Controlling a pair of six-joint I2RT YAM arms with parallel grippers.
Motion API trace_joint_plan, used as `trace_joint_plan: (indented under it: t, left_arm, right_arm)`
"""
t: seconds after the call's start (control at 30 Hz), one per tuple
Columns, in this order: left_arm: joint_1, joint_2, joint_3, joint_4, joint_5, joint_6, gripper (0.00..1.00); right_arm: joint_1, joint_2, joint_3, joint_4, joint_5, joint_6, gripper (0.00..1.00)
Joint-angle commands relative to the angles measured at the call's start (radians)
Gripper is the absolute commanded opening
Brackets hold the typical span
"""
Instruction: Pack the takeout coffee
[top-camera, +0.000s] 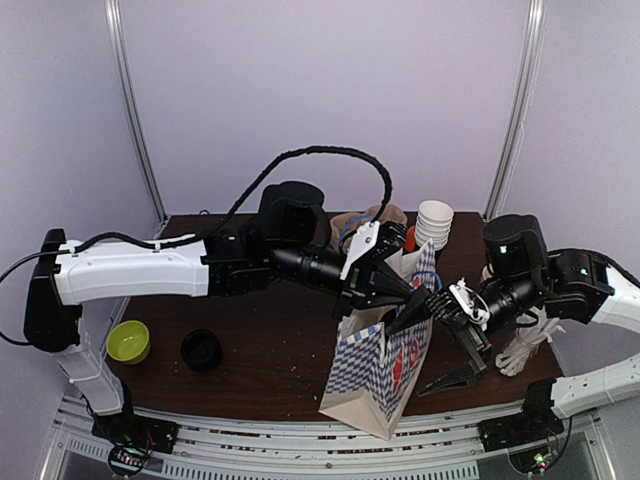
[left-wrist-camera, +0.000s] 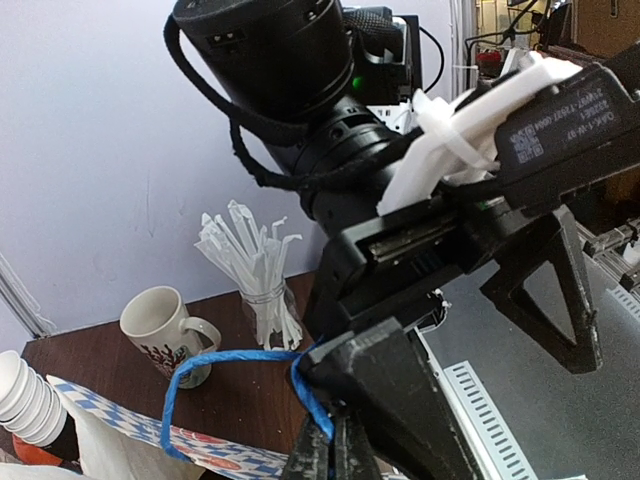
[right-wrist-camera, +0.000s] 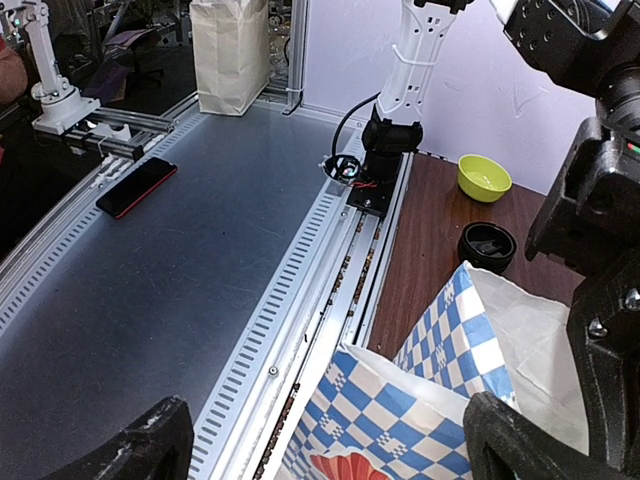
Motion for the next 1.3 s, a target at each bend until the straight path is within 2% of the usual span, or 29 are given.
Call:
trace_joint_plan:
  t: [0.0, 0.13, 0.4, 0.57, 0.7, 0.93, 1.27]
  left_arm:
    - [-0.005, -0.088, 0.088, 0.065, 0.187, 0.029, 0.00]
    - [-0.006, -0.094, 0.101, 0.037, 0.193, 0.038, 0.00]
    - [-0.006, -0.138, 0.060, 0.004, 0.147, 0.064, 0.00]
    - [-0.006, -0.113, 0.148, -0.042, 0.164, 0.068, 0.00]
    - [-0.006, -0.112, 0.180, -0.062, 0.199, 0.061, 0.00]
    - [-0.006, -0.140, 0.151, -0.094, 0.239, 0.036, 0.00]
    - [-0.006, -0.129, 0.160, -0.134, 0.240, 0.033, 0.00]
  right_arm:
    - [-0.026, 0.023, -0.005, -0.270, 0.168, 0.030, 0.97]
    - [-0.026, 0.040, 0.019, -0.330, 0.203, 0.022, 0.98]
    - [-0.026, 0.000, 0.025, -0.347, 0.226, 0.009, 0.99]
    - [-0.020, 0.069, 0.036, -0.403, 0.227, -0.062, 0.98]
    - [0.015, 0.071, 0.018, -0.395, 0.363, -0.123, 0.96]
    - [0.047, -0.046, -0.041, -0.224, 0.571, -0.242, 0.96]
    - [0.127, -0.025, -0.077, -0.188, 0.802, -0.443, 0.95]
